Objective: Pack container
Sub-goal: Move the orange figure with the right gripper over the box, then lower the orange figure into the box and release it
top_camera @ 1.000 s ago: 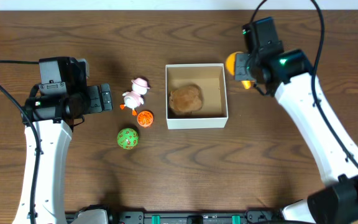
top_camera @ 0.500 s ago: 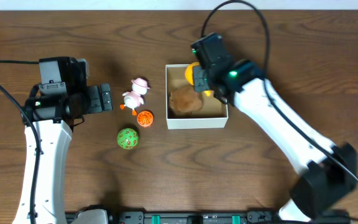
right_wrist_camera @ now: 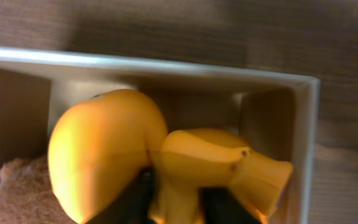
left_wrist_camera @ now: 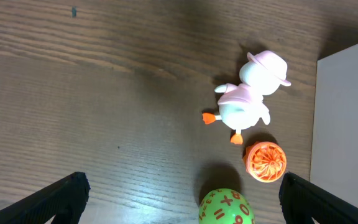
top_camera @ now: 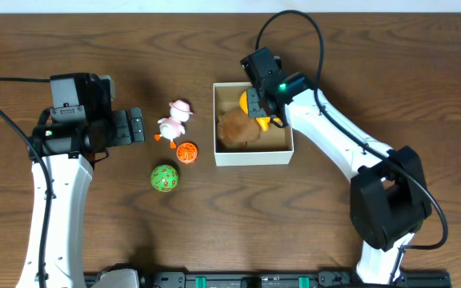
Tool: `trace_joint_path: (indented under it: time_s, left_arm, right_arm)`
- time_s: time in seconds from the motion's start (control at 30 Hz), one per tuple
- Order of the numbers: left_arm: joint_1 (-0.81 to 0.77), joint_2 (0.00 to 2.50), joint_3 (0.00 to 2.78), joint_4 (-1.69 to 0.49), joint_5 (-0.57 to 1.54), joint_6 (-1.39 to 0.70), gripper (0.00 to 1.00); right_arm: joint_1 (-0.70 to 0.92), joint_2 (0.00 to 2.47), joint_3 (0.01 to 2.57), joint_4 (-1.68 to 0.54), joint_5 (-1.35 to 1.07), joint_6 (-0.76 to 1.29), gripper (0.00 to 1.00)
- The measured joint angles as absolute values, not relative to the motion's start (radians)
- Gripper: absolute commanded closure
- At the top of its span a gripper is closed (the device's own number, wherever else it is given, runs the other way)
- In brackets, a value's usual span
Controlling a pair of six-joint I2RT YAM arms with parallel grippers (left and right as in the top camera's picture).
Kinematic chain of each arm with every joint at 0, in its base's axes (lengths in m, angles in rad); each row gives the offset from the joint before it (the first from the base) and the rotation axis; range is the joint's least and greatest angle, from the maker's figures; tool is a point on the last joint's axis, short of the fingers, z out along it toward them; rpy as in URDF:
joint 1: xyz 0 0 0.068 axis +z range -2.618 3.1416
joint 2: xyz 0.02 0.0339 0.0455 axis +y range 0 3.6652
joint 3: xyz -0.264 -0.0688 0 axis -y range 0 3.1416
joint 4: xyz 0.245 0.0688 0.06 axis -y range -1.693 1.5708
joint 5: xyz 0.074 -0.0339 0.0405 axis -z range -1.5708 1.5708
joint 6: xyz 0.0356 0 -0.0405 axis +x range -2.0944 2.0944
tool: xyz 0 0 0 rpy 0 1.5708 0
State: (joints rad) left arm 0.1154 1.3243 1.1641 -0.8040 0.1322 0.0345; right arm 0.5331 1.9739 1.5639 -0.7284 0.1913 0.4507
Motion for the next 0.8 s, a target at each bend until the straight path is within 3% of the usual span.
trace_joint_path:
  time_s: [0.3,0.6,0.67,0.77,0.8]
  left_arm:
    - [0.115,1.324,1.164,-0.804,0.132,0.035,0.02]
    - [0.115,1.324,1.164,-0.804,0.132,0.035,0.02]
    - [0.115,1.324,1.164,-0.804,0.132,0.035,0.02]
    - [0.115,1.324,1.164,-0.804,0.132,0.035,0.02]
    - [0.115,1.324,1.164,-0.804,0.132,0.035,0.02]
  right_arm:
    - [0.529,1.958,1.564,-0.704,0.191,0.41,0.35]
    - [0.531,1.747,1.564,-0.703,0.196,0.346,0.34]
    - [0.531,1.711,1.565,-0.709,0.199,0.336,0.44]
    - [0.531,1.7,1.569,-0.735,0.196,0.319,0.85]
    - [0.531,1.703,1.569,-0.744,0.193,0.32,0.92]
